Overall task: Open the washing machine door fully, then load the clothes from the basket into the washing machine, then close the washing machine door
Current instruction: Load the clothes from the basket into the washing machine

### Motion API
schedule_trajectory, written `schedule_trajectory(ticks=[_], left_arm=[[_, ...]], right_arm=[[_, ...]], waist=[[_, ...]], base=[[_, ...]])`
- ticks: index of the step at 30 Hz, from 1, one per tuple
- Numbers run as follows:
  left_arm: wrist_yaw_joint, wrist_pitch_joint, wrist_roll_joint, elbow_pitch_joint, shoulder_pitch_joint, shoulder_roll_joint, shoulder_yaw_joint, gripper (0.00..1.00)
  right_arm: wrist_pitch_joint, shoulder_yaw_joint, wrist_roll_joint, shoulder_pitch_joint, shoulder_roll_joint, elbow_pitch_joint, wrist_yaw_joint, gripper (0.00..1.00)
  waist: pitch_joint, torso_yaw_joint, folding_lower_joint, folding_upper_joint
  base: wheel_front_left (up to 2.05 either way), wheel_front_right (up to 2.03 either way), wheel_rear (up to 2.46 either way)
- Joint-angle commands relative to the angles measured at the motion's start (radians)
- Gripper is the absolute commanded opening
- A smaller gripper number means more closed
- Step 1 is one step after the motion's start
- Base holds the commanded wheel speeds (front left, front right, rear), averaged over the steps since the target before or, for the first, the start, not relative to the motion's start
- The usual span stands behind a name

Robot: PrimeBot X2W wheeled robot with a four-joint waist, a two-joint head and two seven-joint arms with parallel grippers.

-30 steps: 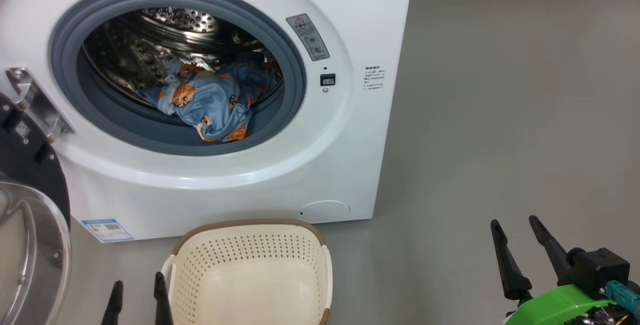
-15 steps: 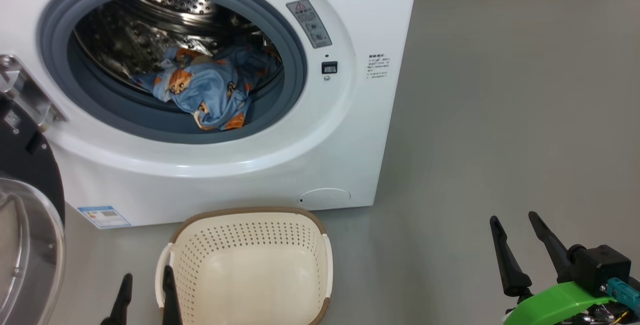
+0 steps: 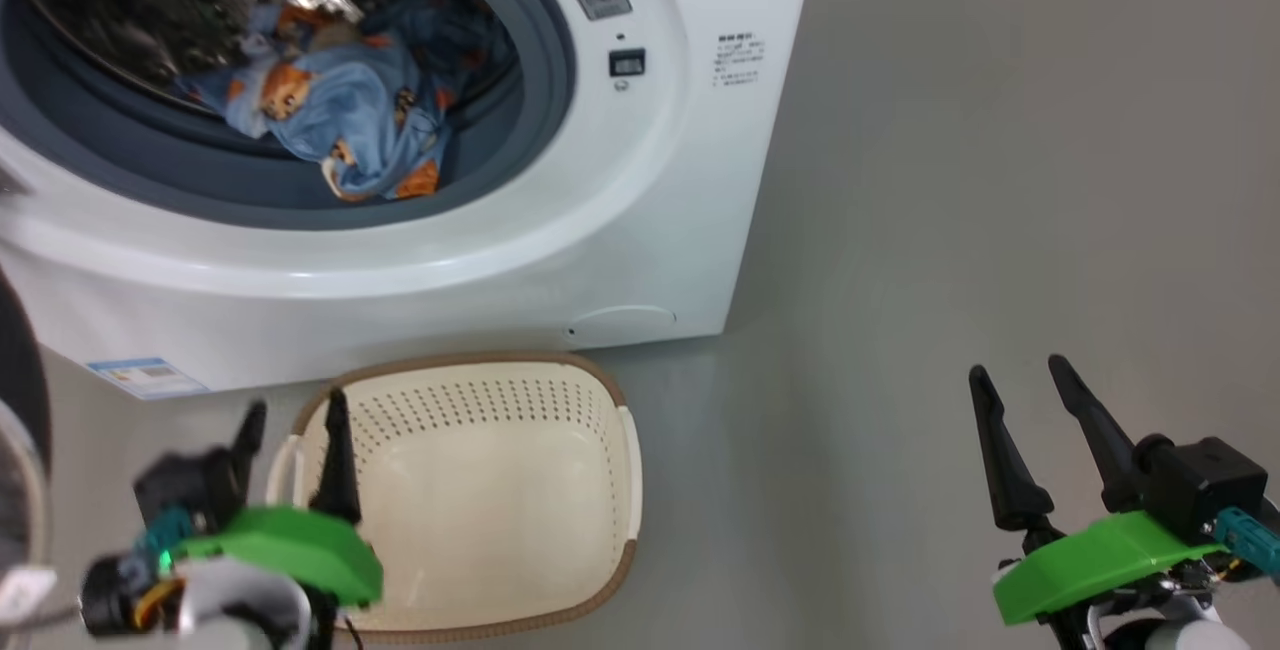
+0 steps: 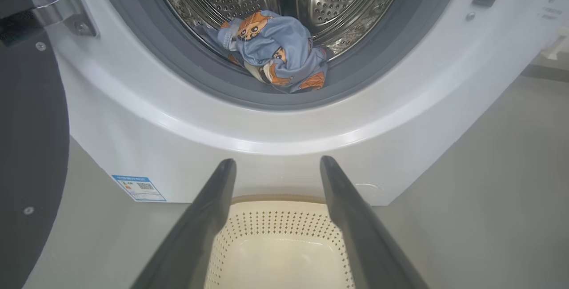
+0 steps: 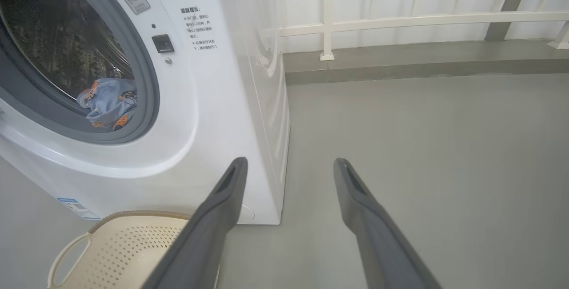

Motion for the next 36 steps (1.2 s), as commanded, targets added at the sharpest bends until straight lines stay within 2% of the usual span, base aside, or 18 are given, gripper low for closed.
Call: schedule_trajectory(ticks=[1,16,24,31,32,34,35,36], left_arm=[[-0.007,0.009,-0.001,-0.004,-0.061,0.034,0.035,1.00],[-0.057,0.198,0.001,0.169,-0.470,0.196,0.081,1.00],[-0.065,0.287,-0.003,0.298,-0.632,0.262,0.096,1.00],[-0.061,0.340,-0.002,0.366,-0.716,0.306,0.105,1.00],[-0.060,0.349,-0.001,0.374,-0.728,0.314,0.104,0.93],[-0.060,0.364,-0.003,0.382,-0.751,0.324,0.107,0.50],[-0.059,0.375,-0.002,0.385,-0.760,0.329,0.104,0.36],[-0.060,0.388,-0.006,0.388,-0.768,0.330,0.105,0.00]], right_arm=[[-0.013,0.028,0.015,-0.035,-0.010,-0.019,0.004,1.00],[-0.135,0.101,0.098,-0.142,-0.010,0.102,0.004,1.00],[-0.202,0.144,0.151,-0.199,-0.010,0.180,0.004,1.00],[-0.235,0.164,0.183,-0.229,-0.010,0.226,0.004,1.00],[-0.239,0.166,0.187,-0.233,-0.010,0.232,0.004,1.00],[-0.246,0.170,0.196,-0.240,-0.010,0.241,0.004,1.00],[-0.249,0.171,0.200,-0.244,-0.010,0.245,0.004,1.00],[-0.251,0.172,0.202,-0.247,-0.010,0.248,0.004,1.00]], waist=[[0.063,-0.046,-0.0002,0.0000],[0.236,-0.225,-0.0002,0.0000],[0.299,-0.286,-0.0002,0.0000],[0.330,-0.309,-0.0002,0.0000],[0.333,-0.311,-0.0002,0.0000],[0.340,-0.314,-0.0002,0.0000],[0.343,-0.314,-0.0002,0.0000],[0.345,-0.314,-0.0002,0.0000]], base=[[0.00,0.00,0.00],[0.00,0.00,0.00],[0.00,0.00,0.00],[0.00,0.00,0.00],[0.00,0.00,0.00],[0.00,0.00,0.00],[0.00,0.00,0.00],[0.00,0.00,0.00]])
